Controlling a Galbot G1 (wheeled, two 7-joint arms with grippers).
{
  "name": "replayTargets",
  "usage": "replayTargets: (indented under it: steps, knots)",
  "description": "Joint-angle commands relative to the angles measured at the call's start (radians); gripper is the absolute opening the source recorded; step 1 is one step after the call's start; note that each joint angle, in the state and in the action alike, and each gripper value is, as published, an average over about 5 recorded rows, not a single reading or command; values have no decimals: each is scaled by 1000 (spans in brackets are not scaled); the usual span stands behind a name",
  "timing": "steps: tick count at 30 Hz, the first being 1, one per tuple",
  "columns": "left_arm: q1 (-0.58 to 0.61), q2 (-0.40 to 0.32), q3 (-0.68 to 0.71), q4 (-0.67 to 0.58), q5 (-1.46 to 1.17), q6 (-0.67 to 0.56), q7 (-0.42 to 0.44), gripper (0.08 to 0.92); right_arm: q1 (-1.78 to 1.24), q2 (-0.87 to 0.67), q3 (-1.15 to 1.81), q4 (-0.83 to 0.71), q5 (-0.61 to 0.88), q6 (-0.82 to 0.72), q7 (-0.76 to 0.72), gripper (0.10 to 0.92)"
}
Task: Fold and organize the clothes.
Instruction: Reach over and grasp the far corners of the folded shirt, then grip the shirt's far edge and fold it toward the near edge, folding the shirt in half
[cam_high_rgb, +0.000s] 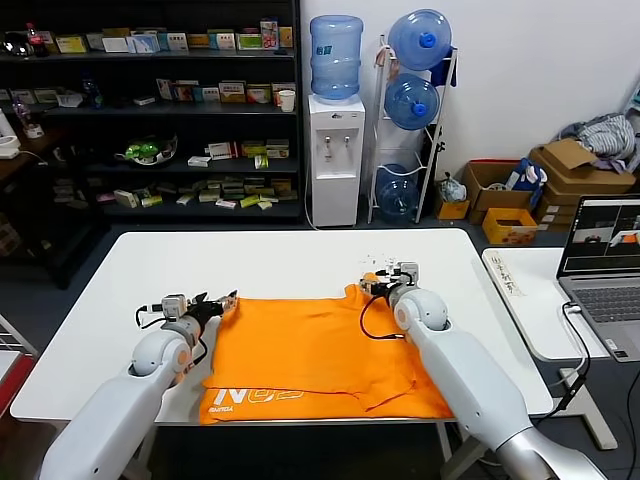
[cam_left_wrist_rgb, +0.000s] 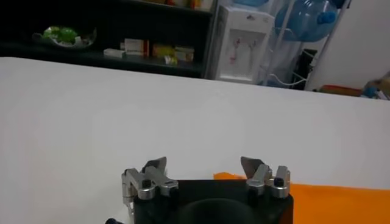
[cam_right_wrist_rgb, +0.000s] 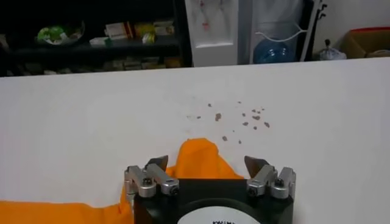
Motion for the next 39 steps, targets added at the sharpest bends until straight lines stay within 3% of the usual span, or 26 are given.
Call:
replayTargets:
  steps: [1, 7, 25, 30, 39]
  knots:
    - [-26, -6, 17, 33, 3, 3, 4, 822, 23, 22, -10, -52, -12, -5, -10, 807]
    - [-23, -9, 25, 34, 6, 2, 4, 715, 18, 18, -7, -47, 7, -19, -5, 654]
    - [-3, -2, 38, -3, 0, 7, 3, 195, 15, 11, -13, -5, 34, 11, 19, 148]
    - [9, 3, 26, -37, -1, 5, -4, 93, 8, 7, -11, 20, 37, 59, 15, 125]
    - [99, 35, -29, -204, 12, -17, -30, 92, -67, -90, 0, 215, 96, 63, 72, 125]
